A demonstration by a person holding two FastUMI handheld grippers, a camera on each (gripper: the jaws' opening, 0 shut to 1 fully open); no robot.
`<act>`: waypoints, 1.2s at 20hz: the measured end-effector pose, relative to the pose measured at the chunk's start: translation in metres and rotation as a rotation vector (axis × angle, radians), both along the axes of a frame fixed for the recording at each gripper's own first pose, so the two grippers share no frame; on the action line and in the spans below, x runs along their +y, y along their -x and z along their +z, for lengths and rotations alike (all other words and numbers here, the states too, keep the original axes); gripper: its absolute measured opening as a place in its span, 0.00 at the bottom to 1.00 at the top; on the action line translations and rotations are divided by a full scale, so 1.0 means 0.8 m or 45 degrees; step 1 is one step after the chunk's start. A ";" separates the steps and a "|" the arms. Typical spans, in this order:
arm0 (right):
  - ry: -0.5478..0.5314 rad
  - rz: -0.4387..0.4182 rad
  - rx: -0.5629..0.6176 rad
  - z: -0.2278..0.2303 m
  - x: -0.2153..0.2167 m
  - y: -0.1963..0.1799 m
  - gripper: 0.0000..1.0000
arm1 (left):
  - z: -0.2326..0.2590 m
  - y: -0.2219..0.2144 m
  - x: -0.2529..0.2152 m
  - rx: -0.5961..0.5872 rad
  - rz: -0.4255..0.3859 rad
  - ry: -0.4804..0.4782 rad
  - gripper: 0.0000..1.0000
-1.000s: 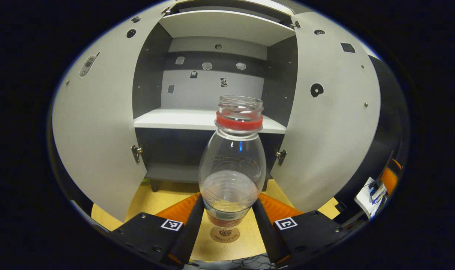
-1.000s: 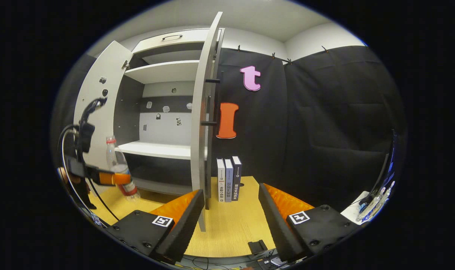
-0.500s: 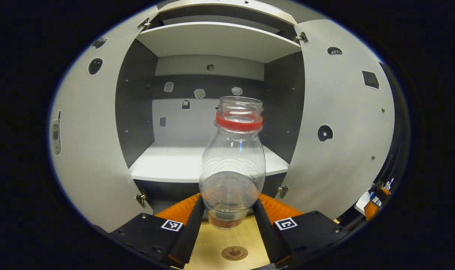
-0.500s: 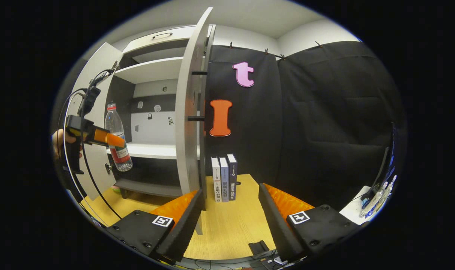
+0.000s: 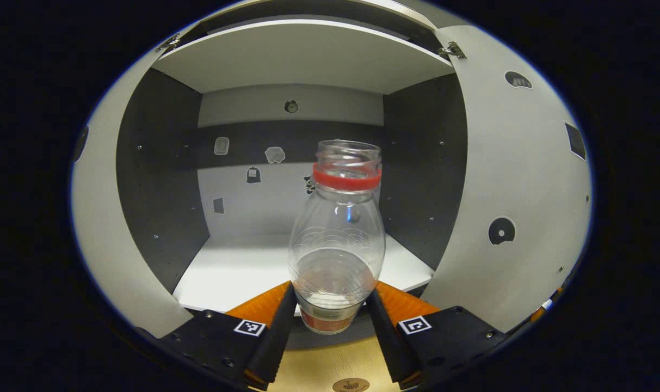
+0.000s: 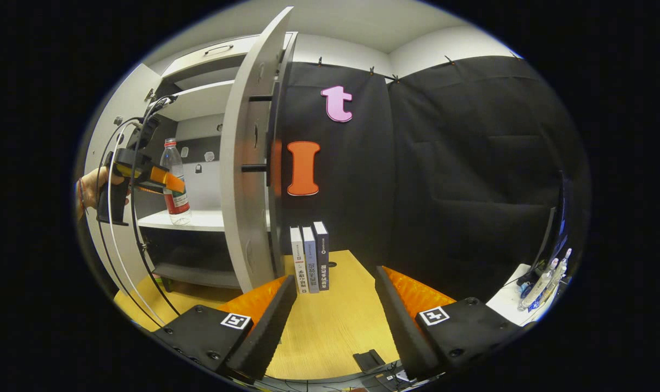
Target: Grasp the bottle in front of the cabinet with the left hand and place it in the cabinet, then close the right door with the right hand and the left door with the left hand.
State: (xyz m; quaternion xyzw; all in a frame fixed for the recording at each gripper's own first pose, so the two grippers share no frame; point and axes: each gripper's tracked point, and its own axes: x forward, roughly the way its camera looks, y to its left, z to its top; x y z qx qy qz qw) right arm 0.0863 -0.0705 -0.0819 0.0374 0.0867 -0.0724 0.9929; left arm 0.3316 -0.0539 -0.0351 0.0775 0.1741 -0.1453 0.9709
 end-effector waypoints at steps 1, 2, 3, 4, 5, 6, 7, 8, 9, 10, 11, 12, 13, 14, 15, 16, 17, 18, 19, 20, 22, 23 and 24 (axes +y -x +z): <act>0.000 -0.013 0.003 -0.001 -0.004 -0.001 0.96 | 0.000 -0.010 -0.004 0.012 -0.003 0.017 0.74; 0.001 -0.025 0.007 -0.003 -0.005 -0.003 0.96 | -0.002 -0.022 -0.005 0.021 0.002 0.021 0.74; 0.001 -0.036 0.011 -0.004 -0.007 -0.003 0.96 | -0.005 -0.033 -0.004 0.027 0.008 0.017 0.74; 0.001 -0.045 0.013 -0.004 -0.010 -0.004 0.96 | -0.007 -0.044 -0.006 0.031 0.010 0.012 0.75; 0.002 -0.055 0.016 -0.006 -0.011 -0.004 0.96 | -0.009 -0.052 -0.009 0.039 0.009 0.010 0.74; 0.003 -0.065 0.020 -0.008 -0.014 -0.005 0.96 | -0.013 -0.059 -0.012 0.050 0.004 0.011 0.74; 0.002 -0.073 0.027 -0.008 -0.016 -0.006 0.96 | -0.020 -0.068 -0.014 0.063 0.006 0.010 0.74; 0.000 -0.078 0.035 -0.010 -0.017 -0.006 0.96 | -0.028 -0.076 -0.015 0.084 0.007 0.002 0.74; -0.003 -0.082 0.040 -0.011 -0.016 -0.006 0.96 | -0.033 -0.081 -0.016 0.098 0.008 -0.005 0.74; -0.003 -0.087 0.043 -0.011 -0.014 -0.006 0.96 | -0.037 -0.086 -0.018 0.103 0.010 -0.008 0.74; -0.002 -0.093 0.041 -0.010 -0.015 -0.005 0.96 | -0.036 -0.091 -0.019 0.095 0.008 -0.010 0.75; -0.001 -0.100 0.039 -0.010 -0.017 -0.004 0.96 | -0.036 -0.094 -0.019 0.093 0.007 -0.018 0.75; 0.000 -0.107 0.037 -0.009 -0.018 -0.003 0.96 | -0.037 -0.096 -0.020 0.089 0.005 -0.020 0.76; -0.001 -0.111 0.036 -0.008 -0.019 -0.004 0.96 | -0.038 -0.097 -0.021 0.089 0.004 -0.022 0.76; -0.002 -0.115 0.033 -0.008 -0.019 -0.004 0.96 | -0.038 -0.097 -0.022 0.091 0.000 -0.023 0.77; -0.002 -0.118 0.032 -0.007 -0.020 -0.005 0.96 | -0.037 -0.098 -0.022 0.088 -0.002 -0.022 0.77; -0.003 -0.118 0.033 -0.007 -0.020 -0.004 0.96 | -0.036 -0.097 -0.021 0.081 0.000 -0.024 0.78; -0.003 -0.116 0.037 -0.008 -0.021 -0.002 0.96 | -0.035 -0.096 -0.018 0.077 0.006 -0.024 0.79; -0.003 -0.112 0.041 -0.009 -0.021 -0.001 0.96 | -0.036 -0.092 -0.017 0.079 0.012 -0.022 0.81; -0.003 -0.103 0.042 -0.009 -0.021 0.000 0.96 | -0.036 -0.088 -0.017 0.080 0.015 -0.016 0.82; 0.004 -0.078 0.037 -0.005 -0.020 0.000 0.96 | -0.032 -0.080 -0.010 0.067 0.044 -0.012 0.90; 0.011 -0.065 0.033 -0.003 -0.020 0.001 0.96 | -0.029 -0.073 -0.006 0.055 0.065 -0.008 0.94; 0.018 -0.050 0.025 0.000 -0.020 -0.001 0.96 | -0.025 -0.065 -0.003 0.042 0.082 0.003 0.95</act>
